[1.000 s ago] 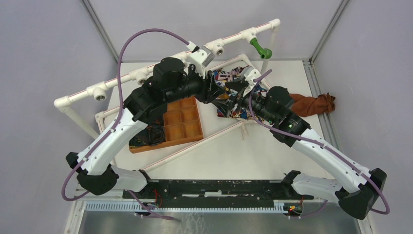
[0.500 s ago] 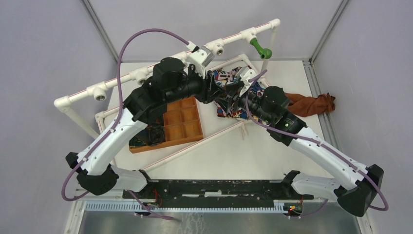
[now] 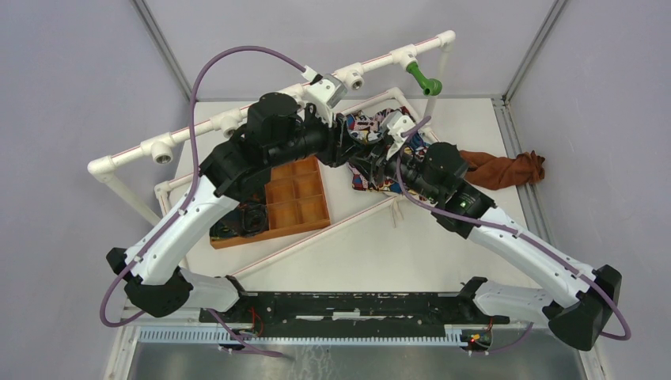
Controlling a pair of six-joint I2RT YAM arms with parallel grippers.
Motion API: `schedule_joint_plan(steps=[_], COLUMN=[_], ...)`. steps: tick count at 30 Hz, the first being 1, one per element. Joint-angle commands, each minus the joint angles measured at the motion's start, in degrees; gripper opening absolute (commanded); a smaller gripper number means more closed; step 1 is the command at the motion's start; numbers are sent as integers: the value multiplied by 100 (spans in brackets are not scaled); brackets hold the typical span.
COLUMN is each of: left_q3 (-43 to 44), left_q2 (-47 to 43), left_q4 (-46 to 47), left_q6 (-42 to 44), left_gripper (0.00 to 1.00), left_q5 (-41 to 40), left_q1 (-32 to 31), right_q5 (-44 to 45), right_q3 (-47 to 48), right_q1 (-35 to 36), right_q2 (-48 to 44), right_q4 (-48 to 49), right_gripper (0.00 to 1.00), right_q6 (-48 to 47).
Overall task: Install the water faucets
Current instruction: Adjust the water faucet.
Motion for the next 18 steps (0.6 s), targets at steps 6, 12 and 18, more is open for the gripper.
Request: schedule_joint_plan(steps=[6,12,18], left_q3=[79,148,566], left_q2=[-110,-168,-127], left_q4=[93,294,370], left_q6=[123,61,120], left_gripper=[54,88,100], left_q5=[43,-173,-988], left_q1=[-21,-24,-15], right_q5=[559,950,1842], right_q3=[-534,-517,-357], right_q1=[3,3,3], right_q2=[-286,-349,-493], right_q4=[933,774,560], right_gripper=[0,0,0], right_q6=[454,181,-760])
